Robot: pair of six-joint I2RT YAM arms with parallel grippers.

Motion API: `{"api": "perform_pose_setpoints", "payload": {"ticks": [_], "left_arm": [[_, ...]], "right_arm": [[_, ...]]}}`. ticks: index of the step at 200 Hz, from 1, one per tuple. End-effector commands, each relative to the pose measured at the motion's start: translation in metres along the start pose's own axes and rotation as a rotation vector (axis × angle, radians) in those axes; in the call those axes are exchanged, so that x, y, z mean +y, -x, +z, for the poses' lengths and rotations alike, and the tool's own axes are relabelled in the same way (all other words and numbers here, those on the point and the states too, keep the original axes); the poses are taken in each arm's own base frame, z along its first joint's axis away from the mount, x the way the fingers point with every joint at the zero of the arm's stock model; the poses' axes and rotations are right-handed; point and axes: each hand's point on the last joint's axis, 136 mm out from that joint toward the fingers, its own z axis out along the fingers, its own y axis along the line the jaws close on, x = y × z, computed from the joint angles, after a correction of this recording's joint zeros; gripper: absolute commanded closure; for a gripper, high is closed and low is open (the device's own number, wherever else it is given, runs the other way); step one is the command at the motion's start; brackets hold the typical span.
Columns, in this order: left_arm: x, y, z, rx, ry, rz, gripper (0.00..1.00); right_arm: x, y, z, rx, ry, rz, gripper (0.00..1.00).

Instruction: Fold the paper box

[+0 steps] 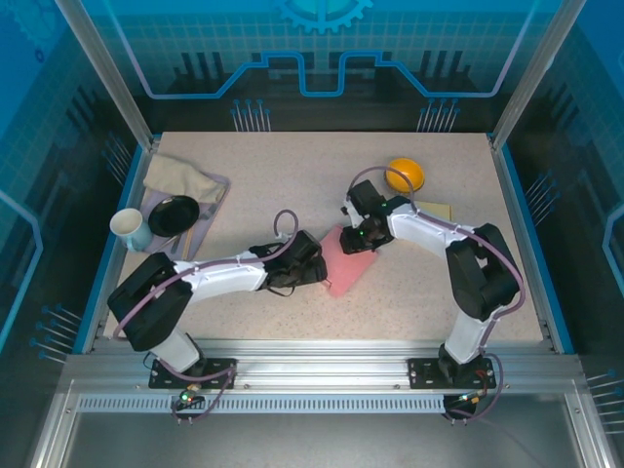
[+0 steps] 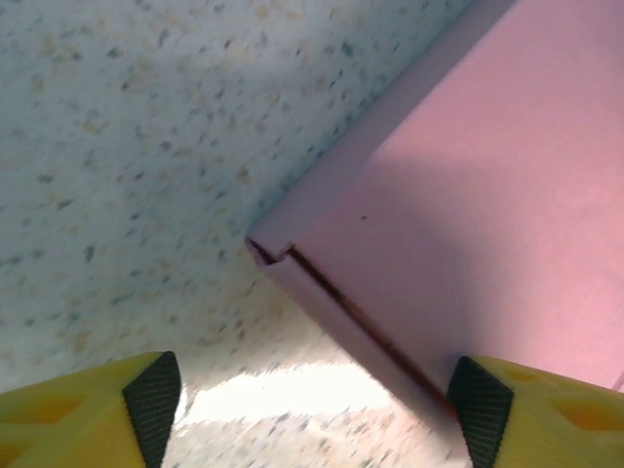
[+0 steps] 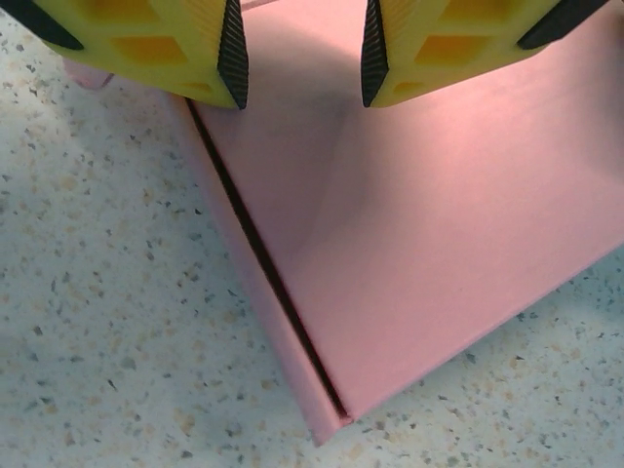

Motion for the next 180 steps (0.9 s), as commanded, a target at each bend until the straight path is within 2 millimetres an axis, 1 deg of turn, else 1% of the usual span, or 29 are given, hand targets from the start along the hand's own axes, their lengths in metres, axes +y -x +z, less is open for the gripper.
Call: {"api": "perform_pose_setpoints", "payload": {"ticks": [1,10,20,30,45,49,51,69,78,86,114,133,151,168,176,180], "left_arm": [[0.01,0.015,0.013,0.009,0.025,-0.088,0.31],[0.014,0.028,0.016,-0.007,0.033,-0.098,0.36],[0.016,0.043,0.019,-0.021,0.042,-0.089,0.4],[0.017,0.056,0.023,-0.03,0.053,-0.057,0.4],[0.01,0.075,0.028,-0.037,0.043,0.014,0.39],[0.011,0.077,0.032,-0.028,0.053,0.029,0.39],[0.008,0.081,0.032,-0.033,0.046,0.04,0.38],[0.001,0.093,0.04,-0.012,0.036,0.097,0.37],[0.0,0.096,0.042,-0.008,0.037,0.109,0.36],[-0.002,0.101,0.039,-0.016,0.03,0.107,0.35],[-0.007,0.114,0.021,-0.061,0.004,0.101,0.3],[-0.01,0.116,0.016,-0.061,-0.003,0.103,0.28],[-0.009,0.114,0.013,-0.056,-0.003,0.099,0.26],[-0.012,0.114,0.008,-0.056,-0.024,0.111,0.19],[-0.014,0.115,0.005,-0.057,-0.04,0.112,0.14],[-0.015,0.116,0.004,-0.052,-0.049,0.109,0.11]], "right_arm": [[0.011,-0.007,-0.003,-0.008,0.041,0.041,0.62],[0.012,-0.005,-0.006,-0.022,0.045,0.044,0.61],[0.012,-0.002,-0.01,-0.033,0.046,0.042,0.6],[0.011,0.002,-0.015,-0.048,0.048,0.038,0.58],[0.01,0.009,-0.026,-0.08,0.045,0.022,0.56],[0.01,0.011,-0.029,-0.089,0.043,0.014,0.55],[0.01,0.011,-0.03,-0.09,0.042,0.012,0.55],[0.002,0.016,-0.038,-0.107,0.004,-0.015,0.51],[-0.003,0.017,-0.04,-0.106,-0.007,-0.014,0.5],[-0.01,0.017,-0.039,-0.1,-0.011,0.003,0.5],[-0.027,0.011,-0.028,-0.091,0.024,0.114,0.49],[-0.033,0.004,-0.02,-0.09,0.026,0.164,0.48],[-0.034,0.001,-0.017,-0.109,0.038,0.211,0.45],[-0.031,-0.003,-0.011,-0.119,0.07,0.255,0.44],[-0.03,-0.003,-0.008,-0.119,0.079,0.265,0.43],[-0.03,-0.004,-0.006,-0.116,0.081,0.268,0.43]]}}
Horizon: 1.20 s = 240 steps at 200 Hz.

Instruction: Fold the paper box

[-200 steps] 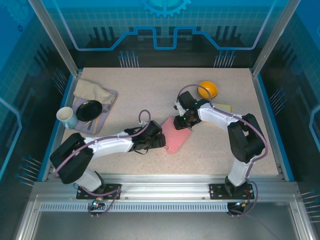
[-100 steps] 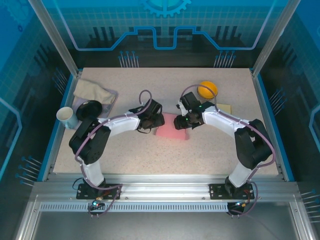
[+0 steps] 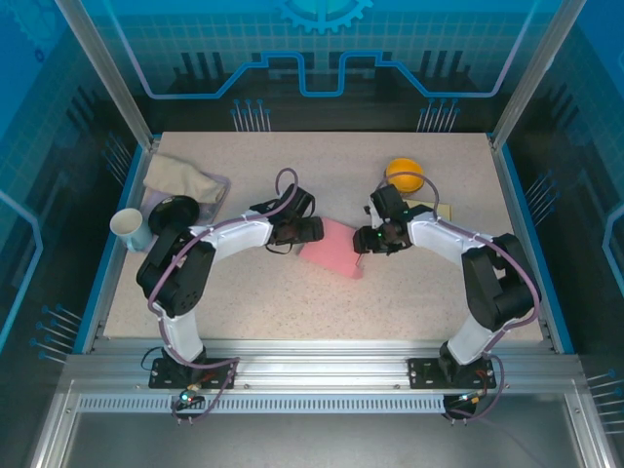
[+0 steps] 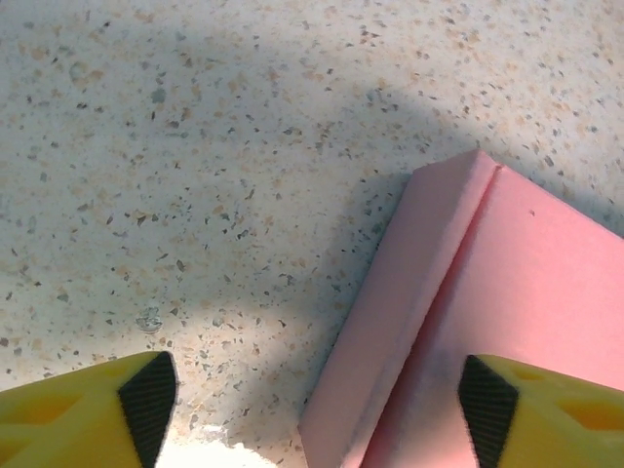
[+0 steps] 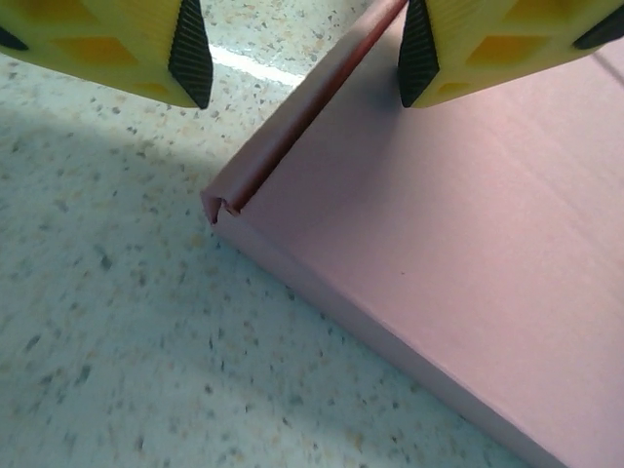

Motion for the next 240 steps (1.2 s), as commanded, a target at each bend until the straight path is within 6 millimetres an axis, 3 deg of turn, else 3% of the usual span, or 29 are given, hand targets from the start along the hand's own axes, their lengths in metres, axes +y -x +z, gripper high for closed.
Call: {"api": "perform_pose_setpoints", "payload": {"ticks": [1,19,63,108,145,209,240], "left_arm": [[-0.011,0.011,-0.023,-0.005,-0.069,0.013,0.09],[-0.012,0.011,-0.027,0.038,-0.113,-0.058,0.01],[-0.022,0.002,-0.023,0.142,-0.158,-0.162,0.01],[-0.013,-0.02,-0.005,0.267,-0.069,-0.299,0.01],[-0.007,-0.028,-0.003,0.279,-0.002,-0.279,0.01],[-0.024,-0.041,0.002,0.307,-0.067,-0.31,0.01],[-0.02,-0.043,0.008,0.315,-0.041,-0.291,0.01]], "right_arm": [[0.01,0.007,0.0,-0.048,0.066,0.066,0.43],[0.008,0.004,0.008,-0.031,0.066,0.079,0.43],[0.004,-0.003,0.018,-0.01,0.07,0.082,0.44],[0.003,-0.005,0.022,0.002,0.079,0.083,0.44],[0.002,-0.005,0.022,0.002,0.082,0.082,0.44],[0.004,-0.007,0.027,0.017,0.099,0.083,0.44],[0.004,-0.007,0.028,0.023,0.1,0.074,0.44]]}}
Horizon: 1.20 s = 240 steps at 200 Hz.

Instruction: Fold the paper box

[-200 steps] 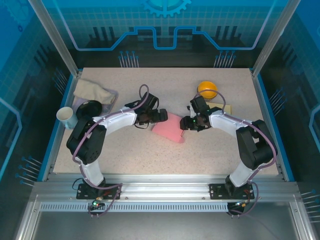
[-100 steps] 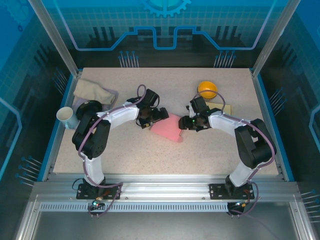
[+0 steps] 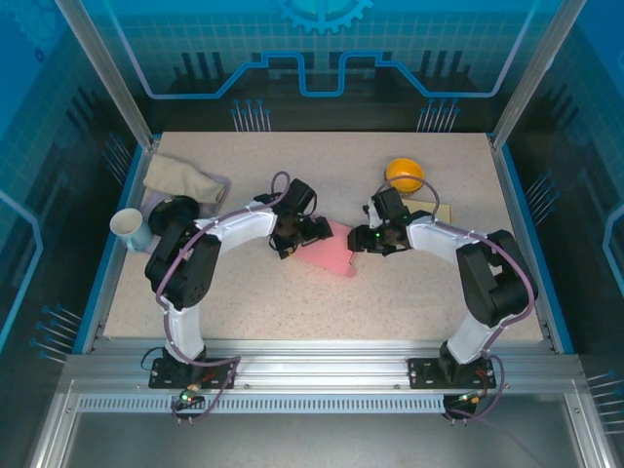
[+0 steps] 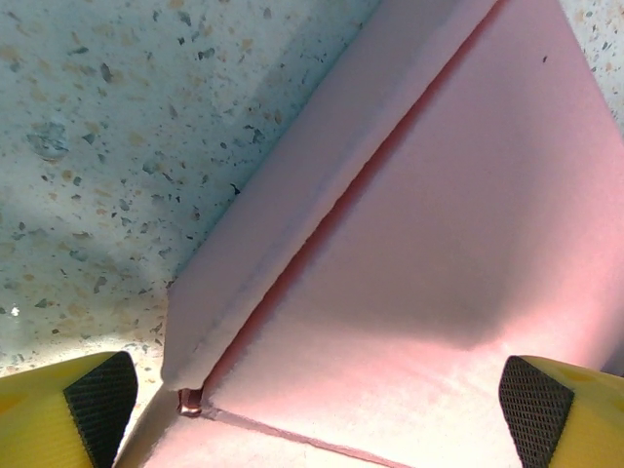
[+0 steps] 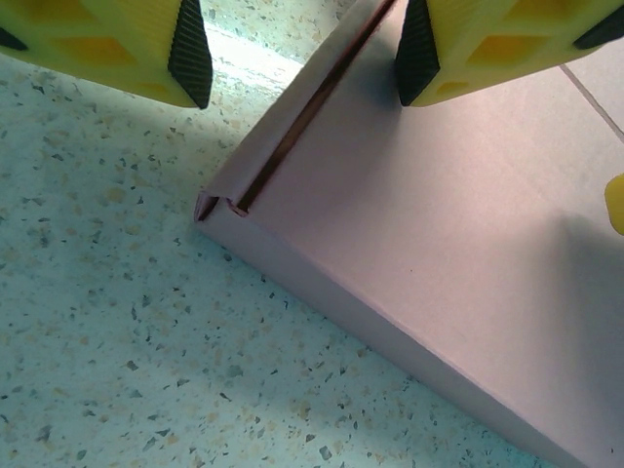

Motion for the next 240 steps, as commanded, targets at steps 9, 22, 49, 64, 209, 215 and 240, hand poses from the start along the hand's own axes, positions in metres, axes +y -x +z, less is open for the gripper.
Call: {"api": "perform_pose_setpoints", "payload": {"ticks": [9,22,49,64,209,215,240], "left_arm": [[0.0,-0.005,0.01,0.032,0.014,-0.002,0.01],[0.003,-0.004,0.012,0.028,0.028,0.008,0.01],[0.011,-0.003,0.018,0.024,0.064,0.018,0.01],[0.012,-0.004,0.022,0.031,0.066,0.01,0.01],[0.032,0.0,0.033,0.002,0.142,-0.017,0.01],[0.033,0.0,0.033,0.003,0.144,-0.016,0.01],[0.035,0.0,0.032,0.0,0.148,-0.016,0.01]], "right_arm": [[-0.014,-0.014,0.011,0.058,-0.028,0.015,0.45],[-0.014,-0.014,0.011,0.059,-0.03,0.012,0.44],[-0.015,-0.013,0.012,0.069,-0.036,-0.015,0.44],[-0.013,-0.011,0.013,0.077,-0.031,-0.037,0.45],[0.031,-0.04,-0.054,-0.03,0.02,0.152,0.51],[0.034,-0.044,-0.053,-0.043,0.034,0.159,0.51],[0.034,-0.048,-0.049,-0.078,-0.009,0.136,0.51]]}}
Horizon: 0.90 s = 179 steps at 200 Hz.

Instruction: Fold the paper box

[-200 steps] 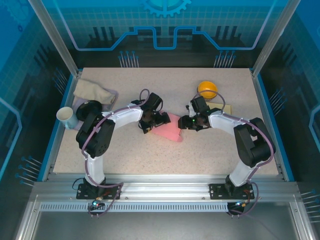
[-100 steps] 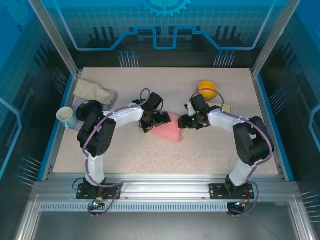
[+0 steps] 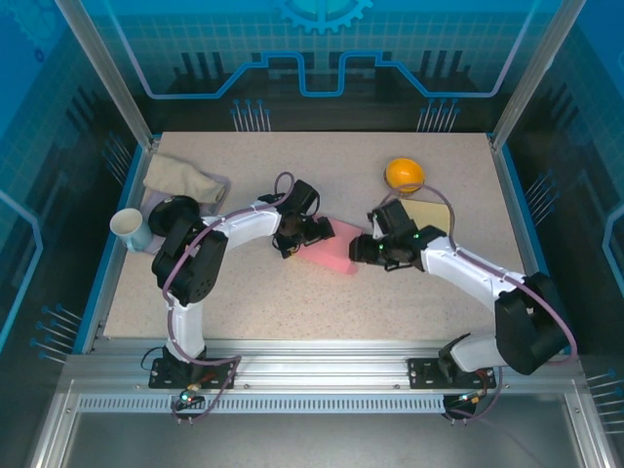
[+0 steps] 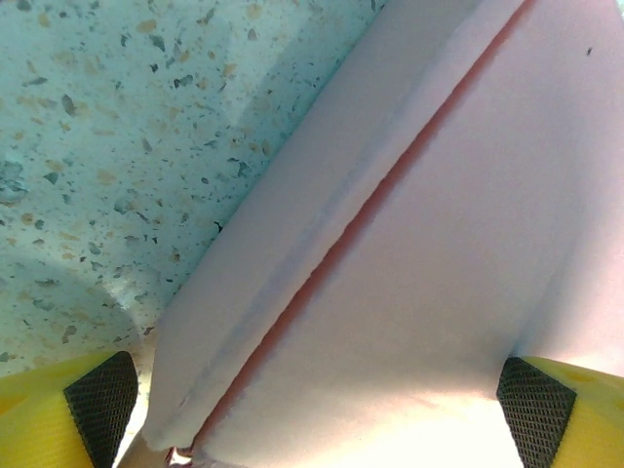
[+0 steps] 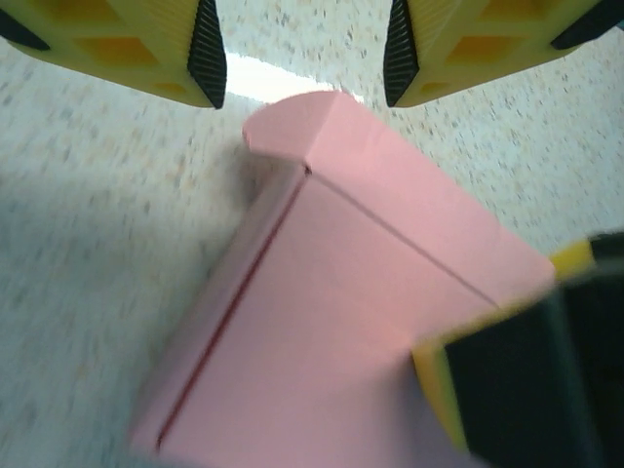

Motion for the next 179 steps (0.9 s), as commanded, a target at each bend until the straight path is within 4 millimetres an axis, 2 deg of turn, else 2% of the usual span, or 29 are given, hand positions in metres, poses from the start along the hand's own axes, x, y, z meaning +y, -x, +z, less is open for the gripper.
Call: {"api": "perform_pose_setpoints", "payload": {"ticks": [1,58,83,121,179], "left_arm": [[0.034,-0.007,0.018,0.009,0.134,-0.017,0.01],[0.038,-0.008,0.018,0.008,0.138,-0.021,0.01],[0.038,-0.008,0.017,0.009,0.135,-0.022,0.01],[0.038,-0.007,0.016,0.007,0.136,-0.022,0.01],[0.04,-0.006,0.016,0.007,0.138,-0.024,0.01]], "right_arm": [[0.001,-0.004,0.005,-0.03,-0.02,0.053,0.51],[0.015,-0.018,0.031,0.024,0.029,0.035,0.49],[0.025,-0.016,0.036,0.005,0.078,0.047,0.48],[0.02,-0.021,0.042,0.026,0.054,0.082,0.49],[0.023,-0.028,0.048,0.057,0.05,0.069,0.52]]}}
